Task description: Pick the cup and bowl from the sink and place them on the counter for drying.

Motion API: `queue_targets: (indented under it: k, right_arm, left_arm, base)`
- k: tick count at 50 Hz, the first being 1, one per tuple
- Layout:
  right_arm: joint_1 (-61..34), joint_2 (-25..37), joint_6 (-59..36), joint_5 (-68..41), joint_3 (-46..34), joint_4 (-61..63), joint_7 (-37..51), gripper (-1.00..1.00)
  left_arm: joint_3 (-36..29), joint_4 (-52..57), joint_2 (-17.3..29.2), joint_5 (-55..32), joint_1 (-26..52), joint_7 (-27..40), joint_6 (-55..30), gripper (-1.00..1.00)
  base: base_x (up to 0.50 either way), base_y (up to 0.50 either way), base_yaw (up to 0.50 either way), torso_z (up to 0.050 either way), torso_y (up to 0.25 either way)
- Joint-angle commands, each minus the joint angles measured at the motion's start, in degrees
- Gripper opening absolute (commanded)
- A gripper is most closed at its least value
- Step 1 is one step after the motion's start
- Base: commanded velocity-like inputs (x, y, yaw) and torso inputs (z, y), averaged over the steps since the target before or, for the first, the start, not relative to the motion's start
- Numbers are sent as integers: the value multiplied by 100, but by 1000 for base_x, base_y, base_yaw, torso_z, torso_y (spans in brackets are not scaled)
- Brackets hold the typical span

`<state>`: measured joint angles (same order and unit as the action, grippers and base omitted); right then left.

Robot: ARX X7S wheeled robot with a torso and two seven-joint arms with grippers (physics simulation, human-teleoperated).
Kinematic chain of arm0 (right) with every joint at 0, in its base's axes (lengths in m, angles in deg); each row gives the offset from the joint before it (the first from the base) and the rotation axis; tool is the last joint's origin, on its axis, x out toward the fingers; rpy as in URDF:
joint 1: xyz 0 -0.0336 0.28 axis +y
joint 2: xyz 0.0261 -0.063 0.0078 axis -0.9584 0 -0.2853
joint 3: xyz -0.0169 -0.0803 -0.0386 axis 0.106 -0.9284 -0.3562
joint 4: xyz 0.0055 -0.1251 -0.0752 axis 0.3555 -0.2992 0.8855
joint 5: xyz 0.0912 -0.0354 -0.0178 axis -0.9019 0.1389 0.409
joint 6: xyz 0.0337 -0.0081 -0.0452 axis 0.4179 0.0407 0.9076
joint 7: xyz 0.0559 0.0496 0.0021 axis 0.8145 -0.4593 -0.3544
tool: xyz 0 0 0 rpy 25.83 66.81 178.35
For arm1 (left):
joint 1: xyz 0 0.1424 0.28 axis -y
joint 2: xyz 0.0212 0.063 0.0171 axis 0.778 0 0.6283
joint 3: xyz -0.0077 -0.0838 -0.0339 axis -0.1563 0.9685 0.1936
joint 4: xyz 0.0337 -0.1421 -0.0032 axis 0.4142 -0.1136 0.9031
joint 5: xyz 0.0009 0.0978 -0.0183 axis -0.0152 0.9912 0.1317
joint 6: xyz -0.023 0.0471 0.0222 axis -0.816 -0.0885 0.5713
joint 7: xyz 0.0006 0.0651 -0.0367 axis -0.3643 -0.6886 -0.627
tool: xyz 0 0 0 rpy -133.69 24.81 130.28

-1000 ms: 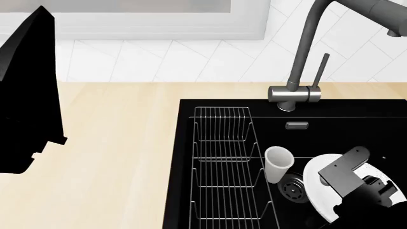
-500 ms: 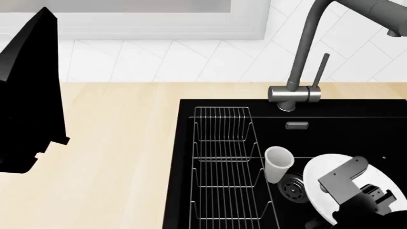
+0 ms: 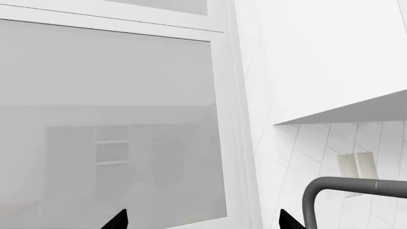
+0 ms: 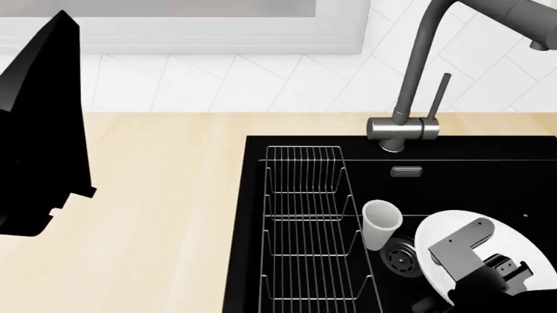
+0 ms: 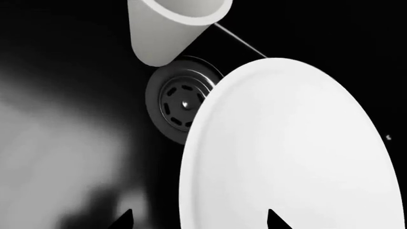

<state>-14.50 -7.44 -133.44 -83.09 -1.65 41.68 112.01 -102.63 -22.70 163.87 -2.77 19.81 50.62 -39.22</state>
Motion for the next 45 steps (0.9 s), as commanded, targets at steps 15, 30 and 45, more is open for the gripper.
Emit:
queue_targets:
  k: [15, 30, 45]
  right_arm:
    - [174, -336, 387, 439, -247, -471, -178, 100]
    - [351, -449, 546, 528, -320, -714, -193, 100]
    - [502, -482, 625, 548, -355, -846, -157, 100]
  left_arm:
    - [52, -5, -8, 8, -57, 9, -25, 100]
    - [95, 9, -58, -3, -64, 47, -101, 100]
    - [95, 7, -54, 42, -128, 44, -76, 100]
  base:
    - [0, 0, 0, 0, 0]
    - [0, 0, 0, 0, 0]
    - [0, 0, 0, 0, 0]
